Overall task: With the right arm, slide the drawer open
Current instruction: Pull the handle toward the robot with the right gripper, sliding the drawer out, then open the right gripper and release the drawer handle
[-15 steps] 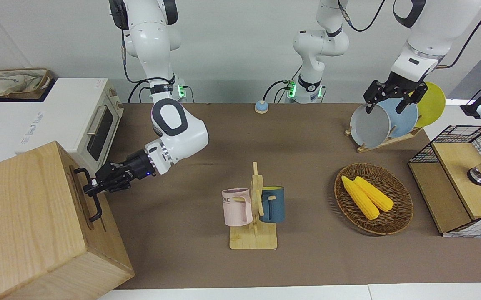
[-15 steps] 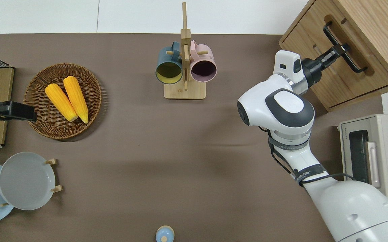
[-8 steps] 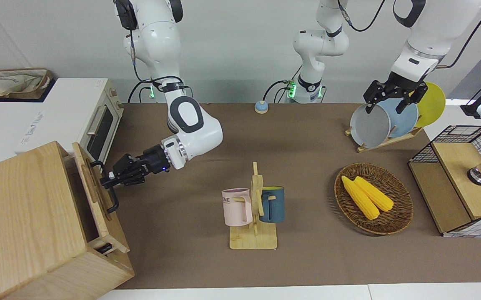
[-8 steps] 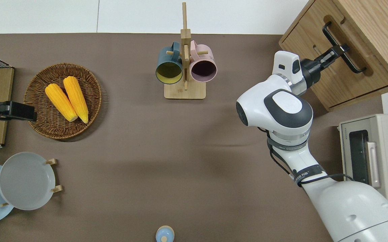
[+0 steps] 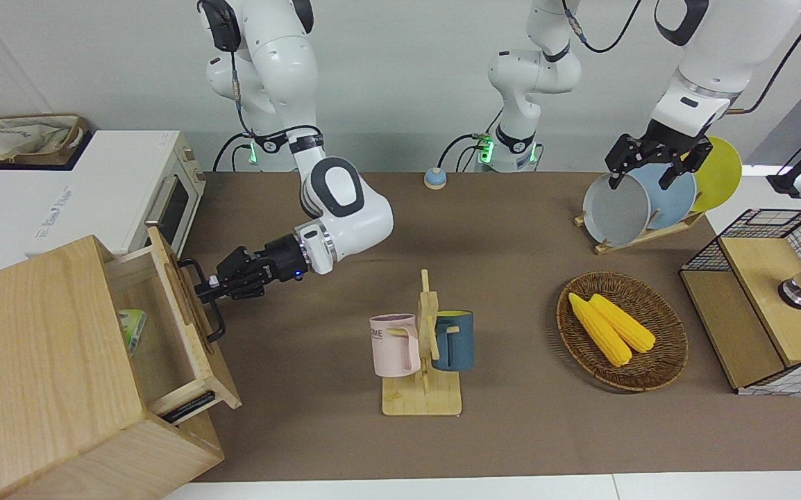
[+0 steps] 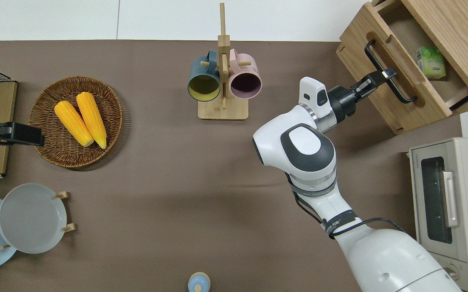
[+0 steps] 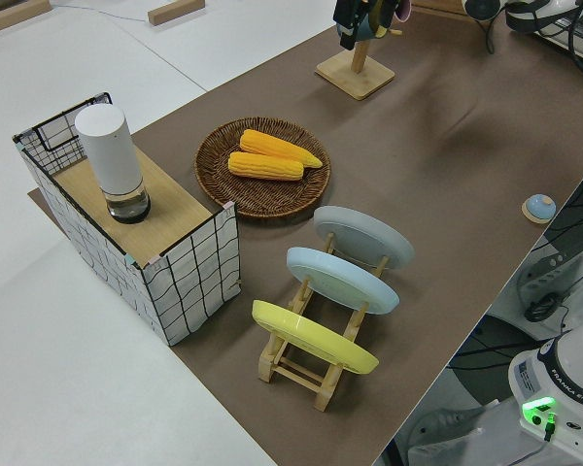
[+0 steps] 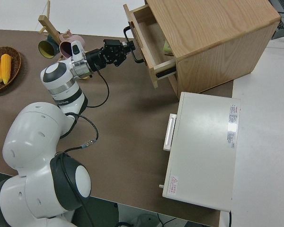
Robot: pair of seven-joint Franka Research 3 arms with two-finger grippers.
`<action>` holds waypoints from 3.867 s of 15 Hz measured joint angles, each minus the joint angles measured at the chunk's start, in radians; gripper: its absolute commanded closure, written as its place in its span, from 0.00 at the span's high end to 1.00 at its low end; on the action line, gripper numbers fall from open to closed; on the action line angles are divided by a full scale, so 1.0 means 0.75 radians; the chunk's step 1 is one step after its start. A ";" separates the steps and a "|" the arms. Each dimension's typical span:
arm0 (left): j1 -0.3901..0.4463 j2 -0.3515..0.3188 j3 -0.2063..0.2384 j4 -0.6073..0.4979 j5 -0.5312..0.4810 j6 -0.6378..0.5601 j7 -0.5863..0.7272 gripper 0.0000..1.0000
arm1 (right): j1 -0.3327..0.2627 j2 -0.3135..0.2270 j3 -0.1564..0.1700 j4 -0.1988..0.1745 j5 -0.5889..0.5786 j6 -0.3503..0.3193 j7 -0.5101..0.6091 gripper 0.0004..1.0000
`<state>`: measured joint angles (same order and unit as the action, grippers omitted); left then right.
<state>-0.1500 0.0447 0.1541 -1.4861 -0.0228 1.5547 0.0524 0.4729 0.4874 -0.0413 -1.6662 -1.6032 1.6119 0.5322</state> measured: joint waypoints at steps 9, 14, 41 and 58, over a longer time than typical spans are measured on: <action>0.000 0.000 0.000 0.000 0.000 0.000 0.000 1.00 | 0.092 -0.007 0.048 0.024 0.113 -0.108 0.000 0.00; 0.000 0.000 0.000 0.000 0.000 0.000 0.000 1.00 | 0.151 -0.007 0.055 0.045 0.171 -0.150 0.000 0.00; 0.000 0.000 0.000 0.000 0.000 0.000 0.000 1.00 | 0.328 0.000 0.064 0.124 0.324 -0.263 0.000 0.10; 0.000 0.000 0.000 0.000 0.000 0.000 0.000 1.00 | 0.349 0.016 0.063 0.189 0.300 -0.262 0.032 0.98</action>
<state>-0.1500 0.0447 0.1541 -1.4861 -0.0228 1.5547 0.0524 0.7348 0.4995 0.0059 -1.5246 -1.3782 1.4156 0.5563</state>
